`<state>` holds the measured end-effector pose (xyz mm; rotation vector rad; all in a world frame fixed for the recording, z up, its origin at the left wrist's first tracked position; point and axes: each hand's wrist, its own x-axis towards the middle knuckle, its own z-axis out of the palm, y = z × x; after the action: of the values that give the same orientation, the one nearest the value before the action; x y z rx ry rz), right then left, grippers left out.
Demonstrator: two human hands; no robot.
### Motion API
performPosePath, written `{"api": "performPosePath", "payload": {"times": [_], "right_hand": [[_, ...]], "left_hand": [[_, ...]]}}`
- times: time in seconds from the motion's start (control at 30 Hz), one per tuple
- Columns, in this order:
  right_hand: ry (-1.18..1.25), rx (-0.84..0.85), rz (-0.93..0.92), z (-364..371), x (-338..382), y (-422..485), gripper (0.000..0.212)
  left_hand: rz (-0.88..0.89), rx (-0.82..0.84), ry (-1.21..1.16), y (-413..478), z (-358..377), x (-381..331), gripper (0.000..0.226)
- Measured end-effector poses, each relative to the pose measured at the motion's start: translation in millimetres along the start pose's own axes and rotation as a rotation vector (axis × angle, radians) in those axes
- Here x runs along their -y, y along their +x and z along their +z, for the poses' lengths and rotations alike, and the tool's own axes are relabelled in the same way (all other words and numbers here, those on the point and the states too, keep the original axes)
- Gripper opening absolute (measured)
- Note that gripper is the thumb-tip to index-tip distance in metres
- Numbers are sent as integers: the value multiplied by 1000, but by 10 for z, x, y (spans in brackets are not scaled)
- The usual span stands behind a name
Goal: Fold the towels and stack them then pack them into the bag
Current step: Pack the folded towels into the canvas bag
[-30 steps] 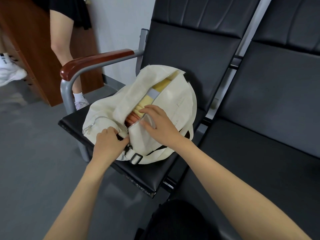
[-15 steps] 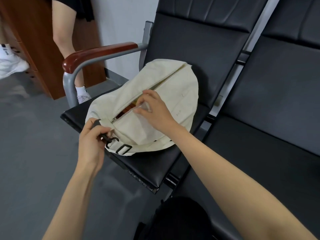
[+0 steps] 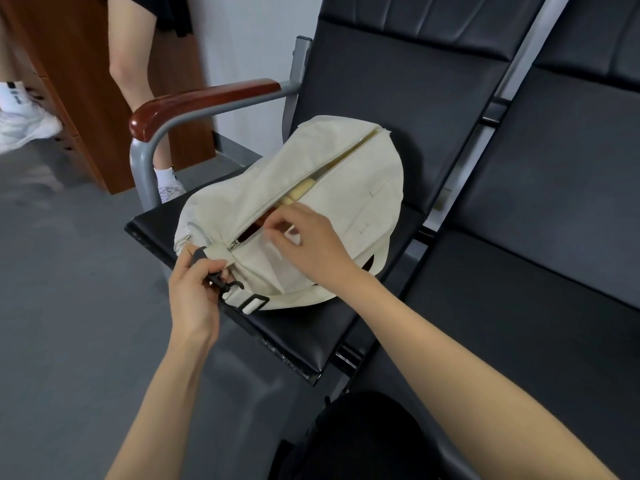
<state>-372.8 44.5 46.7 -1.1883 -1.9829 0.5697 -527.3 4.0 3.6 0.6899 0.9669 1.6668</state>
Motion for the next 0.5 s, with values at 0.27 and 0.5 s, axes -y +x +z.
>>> {"api": "performPosePath", "payload": {"times": [0.27,0.5], "right_hand": [[-88,66,184,305,124,-50,31],[-75,223,303,320,220,37,45]], "left_hand": [[26,-16,53,-15,-17,37,27],[41,-8,34,22,-6,95,24]]}}
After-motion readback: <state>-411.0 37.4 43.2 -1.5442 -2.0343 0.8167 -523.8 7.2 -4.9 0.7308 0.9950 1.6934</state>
